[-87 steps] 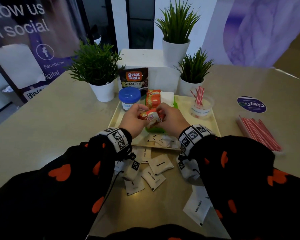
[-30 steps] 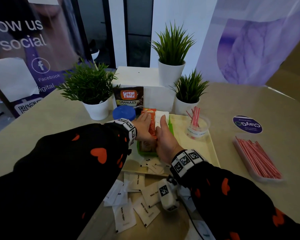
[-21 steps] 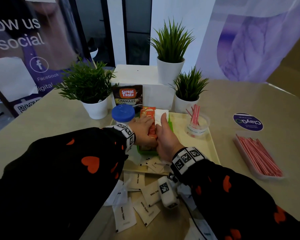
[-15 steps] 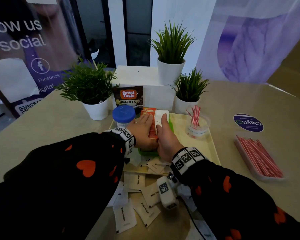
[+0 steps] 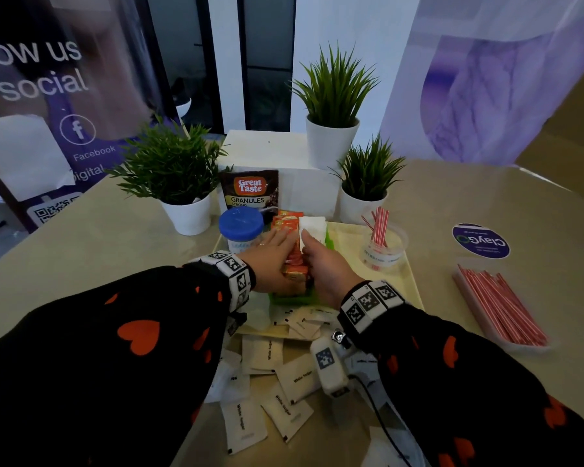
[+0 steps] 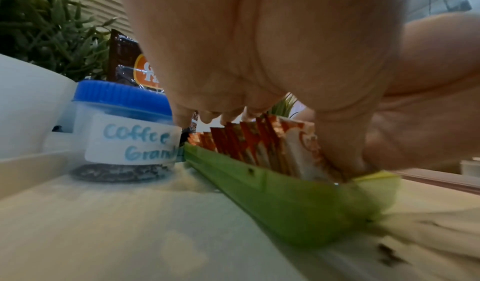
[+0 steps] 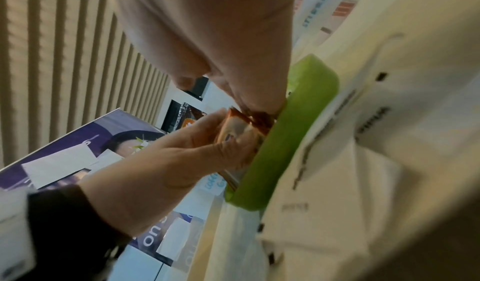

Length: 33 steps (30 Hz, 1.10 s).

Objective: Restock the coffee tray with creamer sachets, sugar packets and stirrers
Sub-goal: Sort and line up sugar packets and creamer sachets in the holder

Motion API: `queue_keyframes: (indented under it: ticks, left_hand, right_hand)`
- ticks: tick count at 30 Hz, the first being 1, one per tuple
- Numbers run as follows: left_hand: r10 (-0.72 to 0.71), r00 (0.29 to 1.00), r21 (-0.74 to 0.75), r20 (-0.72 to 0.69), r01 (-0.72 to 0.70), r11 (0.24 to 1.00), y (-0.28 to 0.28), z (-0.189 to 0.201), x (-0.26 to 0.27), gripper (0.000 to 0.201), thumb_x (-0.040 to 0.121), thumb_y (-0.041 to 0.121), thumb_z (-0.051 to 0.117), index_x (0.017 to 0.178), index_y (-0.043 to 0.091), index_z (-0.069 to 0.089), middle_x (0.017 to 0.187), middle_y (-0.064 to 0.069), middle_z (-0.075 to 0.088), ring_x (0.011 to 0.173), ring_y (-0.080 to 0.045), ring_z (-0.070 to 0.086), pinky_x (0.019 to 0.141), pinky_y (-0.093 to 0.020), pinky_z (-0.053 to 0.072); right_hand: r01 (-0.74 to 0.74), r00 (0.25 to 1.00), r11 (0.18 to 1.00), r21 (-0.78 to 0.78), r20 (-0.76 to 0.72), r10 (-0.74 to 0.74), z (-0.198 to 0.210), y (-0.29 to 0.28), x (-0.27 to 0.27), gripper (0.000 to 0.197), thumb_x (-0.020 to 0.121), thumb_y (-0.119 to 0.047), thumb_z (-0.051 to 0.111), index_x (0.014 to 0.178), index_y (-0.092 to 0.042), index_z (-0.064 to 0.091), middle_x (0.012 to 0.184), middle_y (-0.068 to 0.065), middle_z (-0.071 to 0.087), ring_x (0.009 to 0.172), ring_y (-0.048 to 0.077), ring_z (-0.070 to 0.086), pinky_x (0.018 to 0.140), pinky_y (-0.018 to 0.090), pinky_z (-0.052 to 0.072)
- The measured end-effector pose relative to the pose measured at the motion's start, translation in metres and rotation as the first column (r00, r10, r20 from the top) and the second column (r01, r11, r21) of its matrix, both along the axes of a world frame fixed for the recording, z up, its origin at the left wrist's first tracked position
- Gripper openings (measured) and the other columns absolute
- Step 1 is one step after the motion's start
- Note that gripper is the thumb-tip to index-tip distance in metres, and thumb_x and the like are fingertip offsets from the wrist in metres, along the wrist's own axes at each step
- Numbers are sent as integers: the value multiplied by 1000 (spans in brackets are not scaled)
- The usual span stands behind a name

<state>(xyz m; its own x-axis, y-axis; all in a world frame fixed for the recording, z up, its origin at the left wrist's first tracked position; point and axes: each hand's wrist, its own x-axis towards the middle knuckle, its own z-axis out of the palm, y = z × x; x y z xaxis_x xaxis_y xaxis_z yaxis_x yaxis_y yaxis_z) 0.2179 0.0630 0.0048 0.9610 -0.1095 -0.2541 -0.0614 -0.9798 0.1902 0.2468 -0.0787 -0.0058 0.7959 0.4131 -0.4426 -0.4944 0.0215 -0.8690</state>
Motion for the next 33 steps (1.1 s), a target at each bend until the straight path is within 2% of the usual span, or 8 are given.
queue_keyframes:
  ticks: [4,7,9,14,18,23,26,33]
  left_hand:
    - [-66,998,54,-5,66,996,-6,-3,-13,89,97,59,40,159,20,-10,167,-4,-13,153,-22,-12,124,-49,-3]
    - [-47,999,99,-3,47,994,-9,-7,-17,82,101,53,31,158,14,-12,166,-7,-15,154,-21,-11,124,-48,0]
    - [-33,999,102,-11,34,994,-10,-8,-18,82,100,53,30,158,13,-13,166,-8,-16,153,-22,-11,124,-48,0]
    - [-27,1000,77,-13,28,997,-11,-8,-17,83,100,51,31,158,11,-13,166,-10,-15,153,-25,-13,124,-50,1]
    - [-10,999,60,-32,12,998,-10,-6,-19,86,99,52,36,158,15,-15,166,-10,-18,152,-35,-13,122,-58,4]
    - [4,998,8,-67,-3,1000,-7,-5,-19,98,95,53,49,157,19,-19,165,-8,-20,152,-39,-10,122,-57,9]
    - [23,996,-67,-81,-28,997,-4,-3,-16,100,94,44,56,157,18,-18,165,-7,-21,152,-35,14,119,-47,29]
    - [94,995,-97,-38,-97,991,3,-5,-10,111,88,41,67,157,16,-16,165,-6,-19,146,-30,30,117,-41,35]
  right_hand:
    - [151,950,963,-222,301,-79,21,-4,16,23,98,-10,57,118,-7,67,118,26,66,91,26,65,82,39,55]
    - [233,879,897,-376,476,-29,30,8,45,17,94,-6,56,104,-18,63,114,12,68,96,23,64,77,35,55]
    - [233,825,842,-487,557,94,32,18,62,21,91,-6,59,107,-19,62,117,7,67,105,23,64,90,38,56]
    - [94,698,578,-810,468,542,37,41,82,55,90,-8,62,142,-14,46,140,10,55,125,29,56,102,38,49]
    - [105,628,493,-864,442,641,33,60,87,63,88,-11,62,147,-10,40,142,16,55,128,35,54,106,43,47]
    - [78,618,458,-885,404,675,37,65,94,52,88,-12,63,138,-5,52,130,18,62,116,33,62,98,41,54]
    - [68,598,445,-893,394,699,39,64,97,34,84,-11,66,118,-5,65,112,16,69,100,30,67,89,40,59]
    - [25,586,557,-830,463,665,38,60,102,38,77,-8,76,114,-16,69,108,8,69,97,24,66,89,42,59]
